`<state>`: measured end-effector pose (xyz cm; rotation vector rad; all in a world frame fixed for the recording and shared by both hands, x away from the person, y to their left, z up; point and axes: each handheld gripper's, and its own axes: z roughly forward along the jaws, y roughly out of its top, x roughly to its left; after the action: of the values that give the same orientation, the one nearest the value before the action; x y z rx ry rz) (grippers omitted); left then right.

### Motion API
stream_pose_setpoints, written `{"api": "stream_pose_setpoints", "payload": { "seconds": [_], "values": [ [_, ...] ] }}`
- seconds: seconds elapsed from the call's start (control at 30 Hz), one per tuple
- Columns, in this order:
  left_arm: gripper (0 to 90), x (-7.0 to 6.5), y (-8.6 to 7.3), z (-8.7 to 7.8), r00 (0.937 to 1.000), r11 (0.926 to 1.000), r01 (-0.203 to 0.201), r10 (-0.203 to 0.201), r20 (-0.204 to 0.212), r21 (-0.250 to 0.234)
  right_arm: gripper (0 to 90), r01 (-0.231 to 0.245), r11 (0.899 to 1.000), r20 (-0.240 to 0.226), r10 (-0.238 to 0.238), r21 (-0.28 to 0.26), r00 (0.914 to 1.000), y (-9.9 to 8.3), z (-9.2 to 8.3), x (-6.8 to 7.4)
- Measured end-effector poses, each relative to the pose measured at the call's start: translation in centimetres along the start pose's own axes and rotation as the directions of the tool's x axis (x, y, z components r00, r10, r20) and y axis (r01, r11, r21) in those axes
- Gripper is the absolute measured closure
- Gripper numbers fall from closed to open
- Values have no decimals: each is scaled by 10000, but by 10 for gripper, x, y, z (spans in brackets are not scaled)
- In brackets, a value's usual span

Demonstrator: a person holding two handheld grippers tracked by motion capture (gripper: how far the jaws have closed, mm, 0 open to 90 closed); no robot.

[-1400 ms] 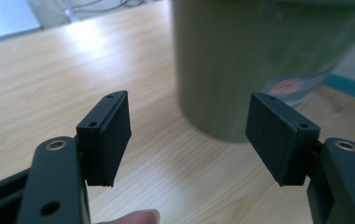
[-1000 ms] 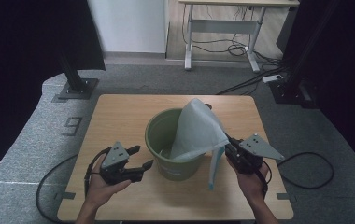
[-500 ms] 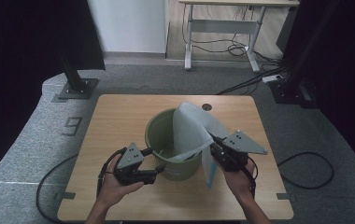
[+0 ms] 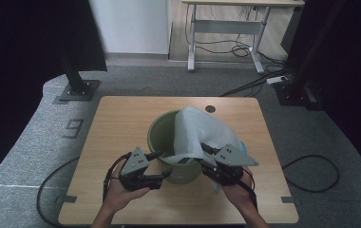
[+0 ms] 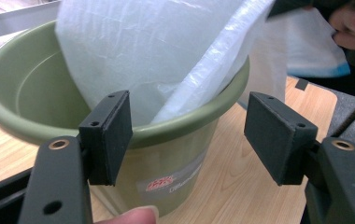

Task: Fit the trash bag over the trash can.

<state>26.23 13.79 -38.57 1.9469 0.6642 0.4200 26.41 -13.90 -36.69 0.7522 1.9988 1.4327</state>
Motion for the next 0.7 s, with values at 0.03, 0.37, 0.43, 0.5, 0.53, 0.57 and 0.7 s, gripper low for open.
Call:
{"api": "stream_pose_setpoints", "payload": {
  "seconds": [0.03, 0.37, 0.43, 0.5, 0.53, 0.57, 0.7],
  "values": [
    [322, 1, -1, -1, 10000, 10000, 19, -19, -34, 4, 528, 57, 9999, -13, -57, -88, 10000, -3, -5, 2],
    [322, 0, 1, -1, 10000, 9998, 37, -37, 8, -176, 424, -326, 9994, 210, 329, -128, 9992, -35, -43, 2],
    [322, -1, 2, -1, 10000, 9999, -13, 13, 13, -155, 419, -632, 9980, 352, 633, -33, 9974, -45, -43, -1],
    [322, -1, 2, -1, 10000, 9999, -24, 24, 11, -152, 412, -900, 9959, 573, 905, -113, 9943, -54, -46, -3],
    [322, 0, 2, -1, 10000, 9999, -23, 23, -2, -148, 405, -1023, 9946, 707, 1032, -165, 9921, -59, -48, -3],
    [322, 1, 2, -2, 10000, 9999, -18, 17, -27, -131, 405, -1129, 9934, 803, 1141, -192, 9902, -63, -48, -4],
    [323, 2, 2, -3, 10000, 9999, 6, -7, -58, -140, 391, -1803, 9833, 922, 1819, -249, 9790, -79, -46, -8]
  ]
}}
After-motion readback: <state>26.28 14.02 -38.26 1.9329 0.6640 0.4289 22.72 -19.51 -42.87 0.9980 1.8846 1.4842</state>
